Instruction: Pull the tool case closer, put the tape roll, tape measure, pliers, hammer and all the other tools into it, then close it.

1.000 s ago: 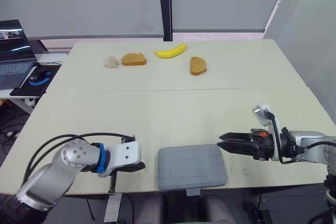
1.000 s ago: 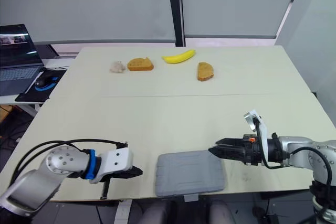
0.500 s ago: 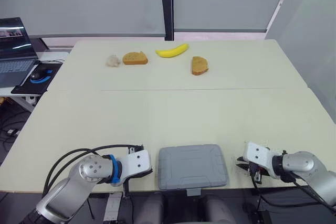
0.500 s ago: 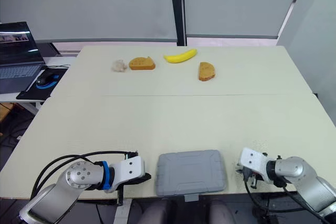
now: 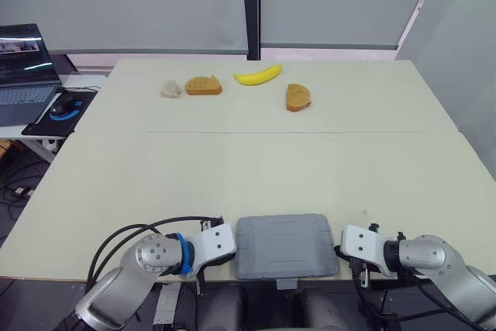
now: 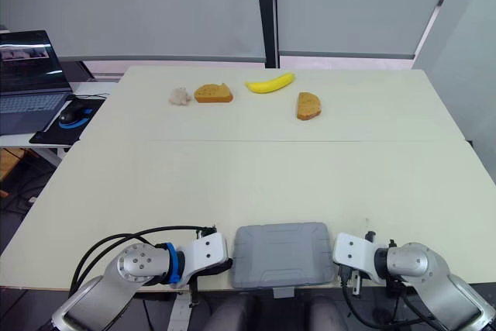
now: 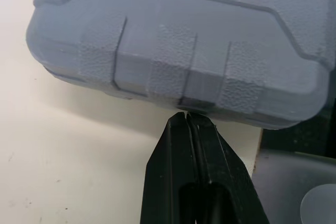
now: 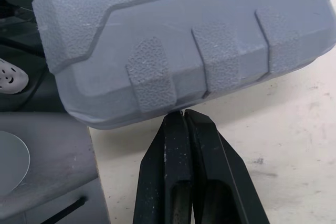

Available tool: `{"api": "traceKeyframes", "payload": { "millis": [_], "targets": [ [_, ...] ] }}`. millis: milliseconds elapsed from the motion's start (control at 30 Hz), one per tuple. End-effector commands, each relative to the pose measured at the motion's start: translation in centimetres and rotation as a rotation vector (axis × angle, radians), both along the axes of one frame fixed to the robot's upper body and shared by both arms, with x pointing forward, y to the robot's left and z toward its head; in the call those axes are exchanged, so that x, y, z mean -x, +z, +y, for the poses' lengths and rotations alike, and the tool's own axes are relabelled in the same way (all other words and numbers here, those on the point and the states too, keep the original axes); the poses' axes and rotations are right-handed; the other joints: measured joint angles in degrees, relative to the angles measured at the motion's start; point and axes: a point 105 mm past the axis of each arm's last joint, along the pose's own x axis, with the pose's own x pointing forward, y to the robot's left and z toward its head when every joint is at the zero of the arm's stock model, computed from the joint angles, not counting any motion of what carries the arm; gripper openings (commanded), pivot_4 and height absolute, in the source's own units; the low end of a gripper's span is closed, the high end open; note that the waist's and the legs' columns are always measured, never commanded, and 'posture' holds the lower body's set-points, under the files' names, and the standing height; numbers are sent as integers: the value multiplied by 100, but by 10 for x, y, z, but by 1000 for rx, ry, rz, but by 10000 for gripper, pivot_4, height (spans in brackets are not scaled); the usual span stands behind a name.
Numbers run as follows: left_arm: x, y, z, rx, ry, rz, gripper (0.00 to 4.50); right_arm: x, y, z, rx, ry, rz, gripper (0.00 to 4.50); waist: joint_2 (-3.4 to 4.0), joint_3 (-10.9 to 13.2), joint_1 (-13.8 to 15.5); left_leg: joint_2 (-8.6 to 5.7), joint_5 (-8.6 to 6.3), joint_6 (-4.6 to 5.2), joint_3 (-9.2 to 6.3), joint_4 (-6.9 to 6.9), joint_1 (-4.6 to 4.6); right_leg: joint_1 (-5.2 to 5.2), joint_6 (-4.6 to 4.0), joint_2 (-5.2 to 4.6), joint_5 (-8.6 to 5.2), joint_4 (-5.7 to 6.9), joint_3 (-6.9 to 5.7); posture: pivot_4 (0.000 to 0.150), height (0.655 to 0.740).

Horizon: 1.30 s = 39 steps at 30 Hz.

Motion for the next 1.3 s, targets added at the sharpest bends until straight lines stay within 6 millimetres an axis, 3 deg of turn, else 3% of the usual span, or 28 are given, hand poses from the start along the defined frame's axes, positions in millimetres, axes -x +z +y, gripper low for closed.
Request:
{"api": "traceKeyframes", "payload": {
  "millis": [33, 367, 533, 667, 800, 900, 1000, 1200, 1300],
  "targets": [
    [1, 6, -13, 41, -31, -21, 0, 3, 8, 9, -22, 33, -18, 275, 0, 0, 2, -1, 0, 0, 0, 0, 0, 0, 0, -1, 0, 0, 0, 1500, 7400],
    [-3, 4, -15, 53, -28, -20, 0, 1, 10, 8, -20, 22, -21, 275, 0, 0, 4, -3, 0, -1, 0, 0, 0, 1, 0, -2, 0, 0, 0, 1500, 7400],
    [-10, 4, -4, 26, -13, -66, 0, -1, 8, -3, 6, -12, -31, 275, 0, 0, 7, -3, 0, -1, -1, 1, 0, 1, -1, -2, 1, 0, 0, 1500, 7400],
    [-25, 14, 11, 36, 29, -114, 0, -11, 11, -23, 51, -59, -68, 275, 0, 0, 7, -3, 1, -1, -1, 1, 1, 1, -1, -2, 1, 1, -1, 1500, 7400],
    [-45, 32, 33, 90, 85, -206, 0, -33, 26, -50, 64, -150, -189, 275, 0, 0, 8, -2, 1, -1, -1, 1, 2, 2, -1, -2, 1, 1, -3, 1500, 7400],
    [-63, 45, 47, 169, 138, -280, 6029, -49, 43, -61, -16, -234, -256, 6228, 0, 0, 8, -2, 1, -1, 0, 1, 2, 2, -2, -2, 1, 2, -2, 1500, 7400],
    [-81, 55, 54, 259, 199, -333, 15784, -67, 59, -65, -104, -288, -333, 13131, -1, 0, 3, -3, 1, -1, 1, 3, 5, 4, -2, -2, 2, 6, -1, 1500, 7400],
    [-99, 65, 50, 330, 224, -378, 34546, -87, 80, -55, -309, -325, -405, 27984, -1, -1, -43, -5, 1, -1, 1, 3, 8, 3, -2, -1, 3, 16, 0, 1500, 7400],
    [-105, 69, 49, 342, 229, -392, 44780, -91, 80, -54, -318, -329, -414, 36694, -1, -1, -42, -7, 1, -2, 2, 3, 8, 3, -3, -1, 3, 18, 1, 1500, 7400]
  ]
}}
